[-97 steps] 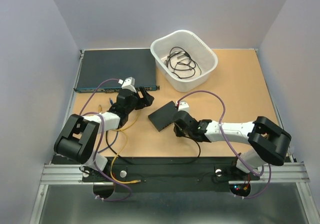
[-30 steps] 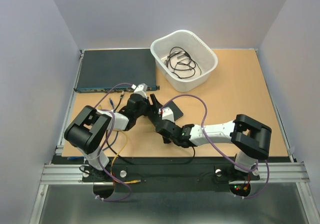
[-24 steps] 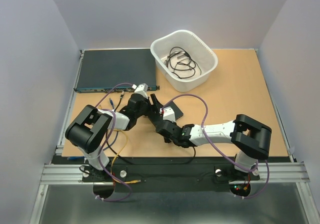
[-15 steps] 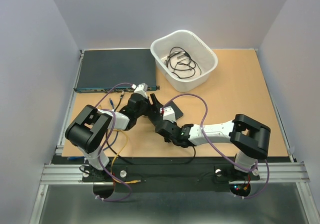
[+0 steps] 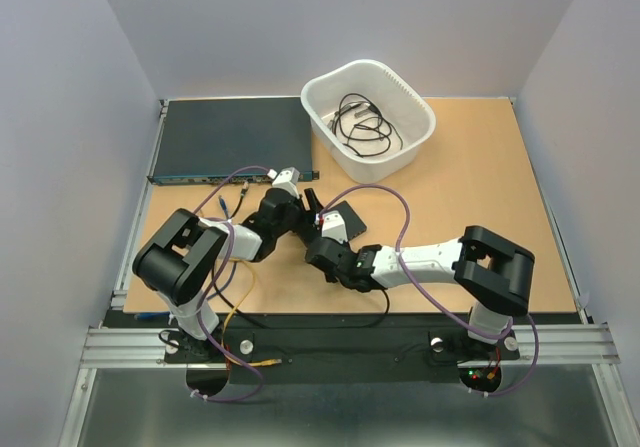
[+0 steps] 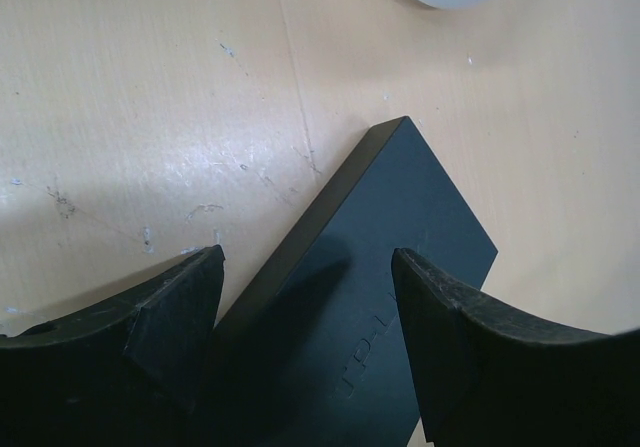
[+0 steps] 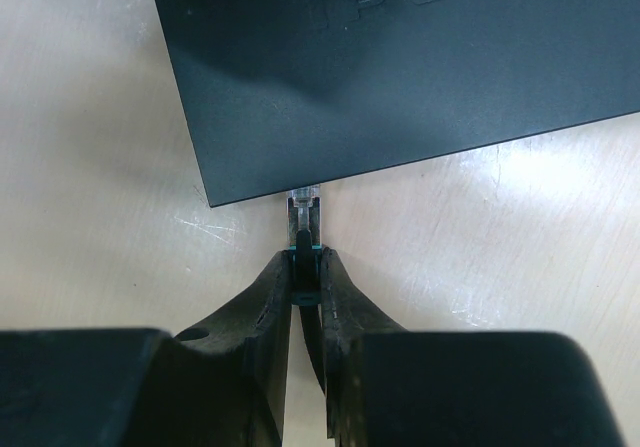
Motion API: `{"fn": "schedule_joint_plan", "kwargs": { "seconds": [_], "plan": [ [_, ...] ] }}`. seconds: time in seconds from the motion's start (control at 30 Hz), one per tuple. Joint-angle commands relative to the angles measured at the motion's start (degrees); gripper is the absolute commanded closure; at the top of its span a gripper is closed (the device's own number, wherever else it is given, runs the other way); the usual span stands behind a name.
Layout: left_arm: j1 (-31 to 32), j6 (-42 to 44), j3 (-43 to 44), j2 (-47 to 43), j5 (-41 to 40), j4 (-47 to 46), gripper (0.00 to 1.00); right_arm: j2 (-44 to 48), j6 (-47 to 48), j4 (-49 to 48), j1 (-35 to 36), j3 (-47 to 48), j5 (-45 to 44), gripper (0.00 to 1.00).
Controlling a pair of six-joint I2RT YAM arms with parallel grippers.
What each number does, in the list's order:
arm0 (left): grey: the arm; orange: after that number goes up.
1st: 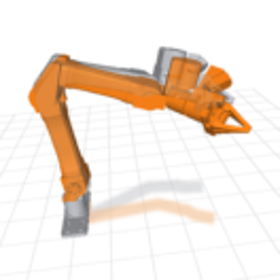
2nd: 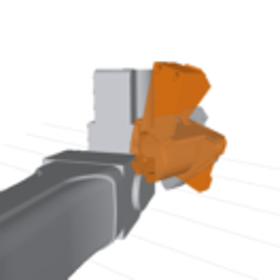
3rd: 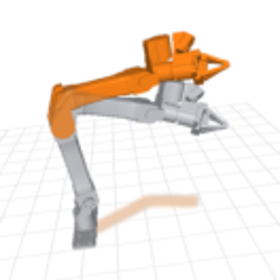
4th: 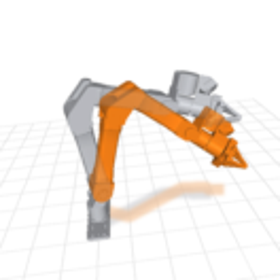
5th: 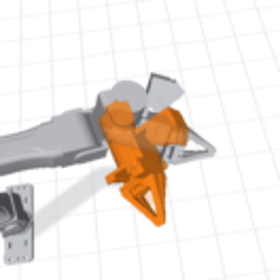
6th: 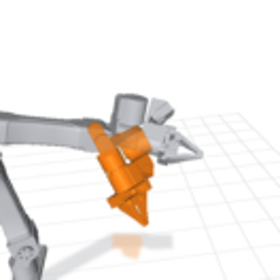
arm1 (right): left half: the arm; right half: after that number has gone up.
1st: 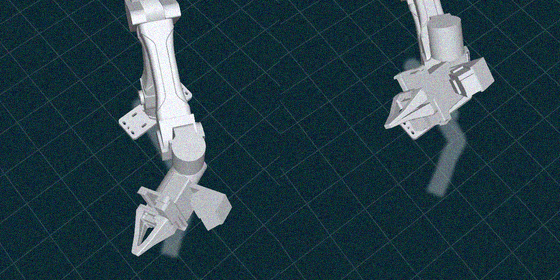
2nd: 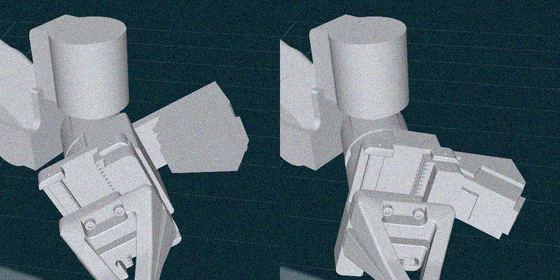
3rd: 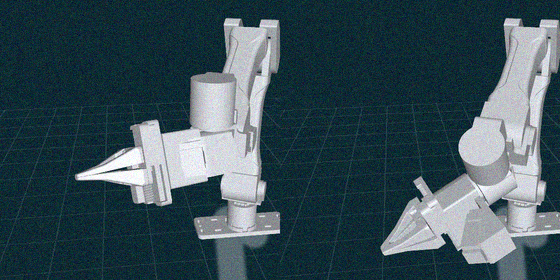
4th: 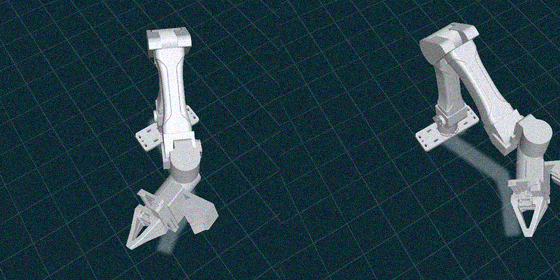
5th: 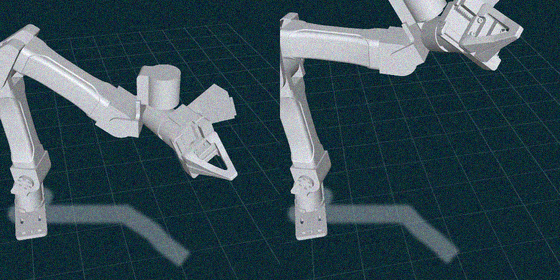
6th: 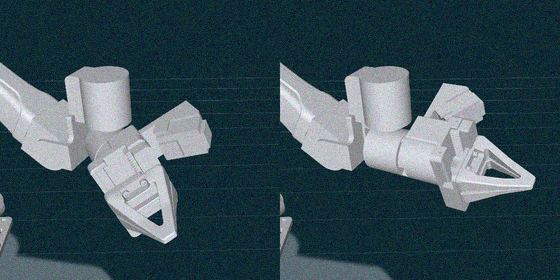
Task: Insert the plug into the switch port
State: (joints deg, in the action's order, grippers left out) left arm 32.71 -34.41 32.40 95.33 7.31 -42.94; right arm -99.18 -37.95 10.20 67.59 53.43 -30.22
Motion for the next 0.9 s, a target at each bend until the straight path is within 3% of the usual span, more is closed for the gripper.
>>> {"fn": "schedule_joint_plan", "kwargs": {
  "seconds": [0.0,0.5,0.87],
  "plan": [
    [1.0,-0.2,-0.6,0.8,-0.3,-1.6,0.21,-1.6,0.0,1.9,0.5,1.3,-0.4,0.99],
    [3.0,-1.4,-5.4,-0.6,1.2,-4.6,0.22,-1.6,7.2,0.3,0.6,3.5,-5.8,0.99],
    [3.4,-2.0,-9.9,-1.0,4.6,-9.6,0.22,2.8,14.9,-13.1,0.6,-3.7,-3.4,1.0]
  ]
}}
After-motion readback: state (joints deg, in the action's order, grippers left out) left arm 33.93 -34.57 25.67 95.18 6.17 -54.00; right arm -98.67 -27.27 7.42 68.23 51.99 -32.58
